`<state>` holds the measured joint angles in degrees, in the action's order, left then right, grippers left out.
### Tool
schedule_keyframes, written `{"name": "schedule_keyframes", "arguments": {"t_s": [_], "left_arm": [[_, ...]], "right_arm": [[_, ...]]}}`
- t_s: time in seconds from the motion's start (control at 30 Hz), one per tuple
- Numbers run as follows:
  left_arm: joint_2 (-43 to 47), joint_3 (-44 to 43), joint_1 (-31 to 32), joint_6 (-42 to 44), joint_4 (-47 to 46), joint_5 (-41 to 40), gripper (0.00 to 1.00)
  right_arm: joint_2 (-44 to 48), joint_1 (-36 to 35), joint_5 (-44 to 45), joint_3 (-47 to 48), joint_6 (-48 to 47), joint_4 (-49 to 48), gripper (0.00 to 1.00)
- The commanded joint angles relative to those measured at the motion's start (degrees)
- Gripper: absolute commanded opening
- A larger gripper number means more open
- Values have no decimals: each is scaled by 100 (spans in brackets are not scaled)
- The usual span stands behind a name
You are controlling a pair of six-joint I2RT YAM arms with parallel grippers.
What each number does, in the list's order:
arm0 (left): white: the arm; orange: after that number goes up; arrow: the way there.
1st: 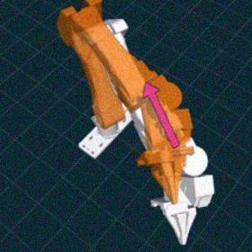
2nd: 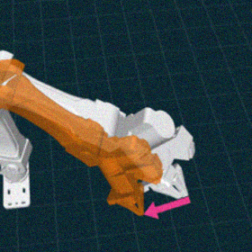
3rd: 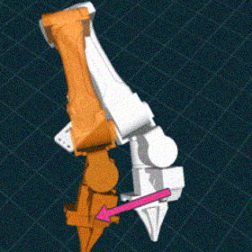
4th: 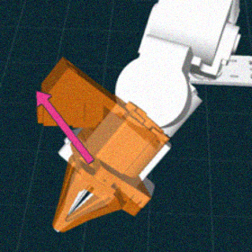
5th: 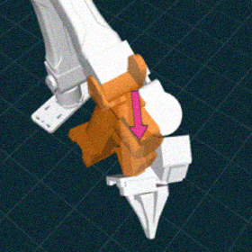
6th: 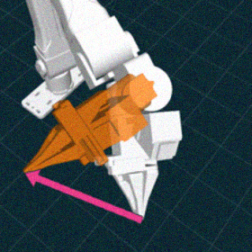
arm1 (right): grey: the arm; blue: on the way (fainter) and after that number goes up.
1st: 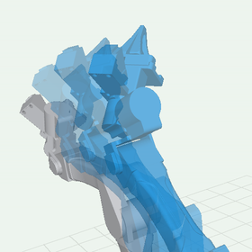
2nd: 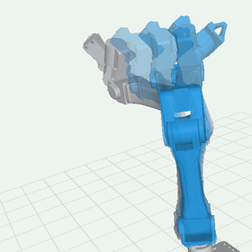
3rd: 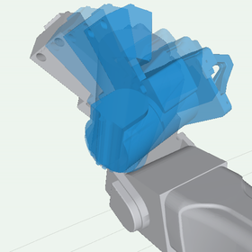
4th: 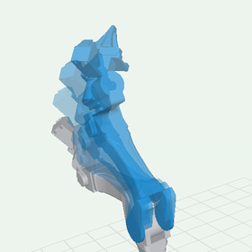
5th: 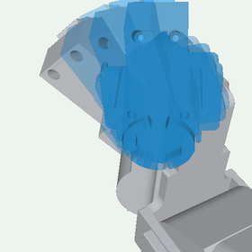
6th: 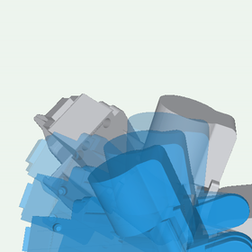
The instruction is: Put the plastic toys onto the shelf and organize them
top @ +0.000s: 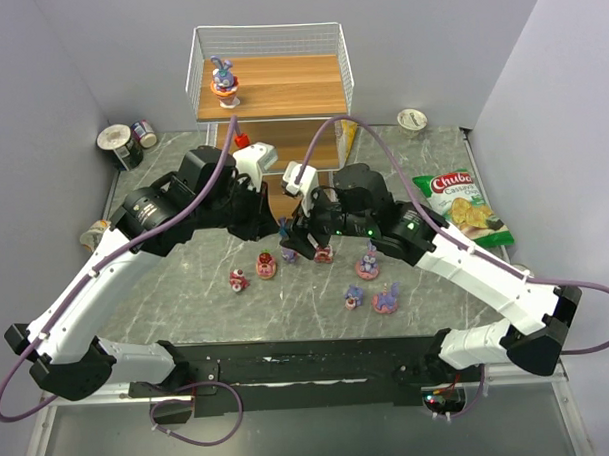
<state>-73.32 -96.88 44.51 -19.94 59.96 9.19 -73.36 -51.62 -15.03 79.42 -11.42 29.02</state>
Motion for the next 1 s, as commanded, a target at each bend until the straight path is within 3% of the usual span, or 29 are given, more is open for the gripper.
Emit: {"name": "schedule_keyframes", "arguments": {"t_s": [0.0,0.03,0.17,0.2,0.27,0.33,0.4,0.47,0.53,0.57,0.67,0.77,0.97], "left_arm": [[133,-287,22,78,-81,162,1],[125,-296,22,70,-99,171,1],[169,-323,22,35,-213,162,1],[169,-323,14,34,-231,162,1],[169,-340,22,8,-266,144,1],[186,-358,14,-18,-292,127,2],[221,-375,14,-44,-345,66,18],[274,-384,22,-71,-406,-66,45],[388,-375,22,-123,-511,-337,61],[441,-323,22,-150,-564,-470,76],[766,-139,22,-246,-863,-901,93],[1519,290,22,-501,-1292,-2126,99],[3119,1601,22,-748,-2505,-3615,96]], "right_arm": [[-55,-33,0,241,43,-239,64],[-134,-42,17,276,52,-204,53],[-319,-42,114,495,70,86,27],[-328,-33,123,513,61,113,11],[-328,-50,158,496,105,78,0],[-275,-42,184,478,149,17,0],[-249,-42,281,452,175,-53,0],[-205,-42,377,443,228,-98,0],[-152,-42,456,460,280,-177,0],[-135,-42,500,478,289,-194,0],[-91,-7,799,601,325,-291,0],[-108,125,1080,890,439,-405,0],[-415,424,1494,1865,755,-844,0]]}}
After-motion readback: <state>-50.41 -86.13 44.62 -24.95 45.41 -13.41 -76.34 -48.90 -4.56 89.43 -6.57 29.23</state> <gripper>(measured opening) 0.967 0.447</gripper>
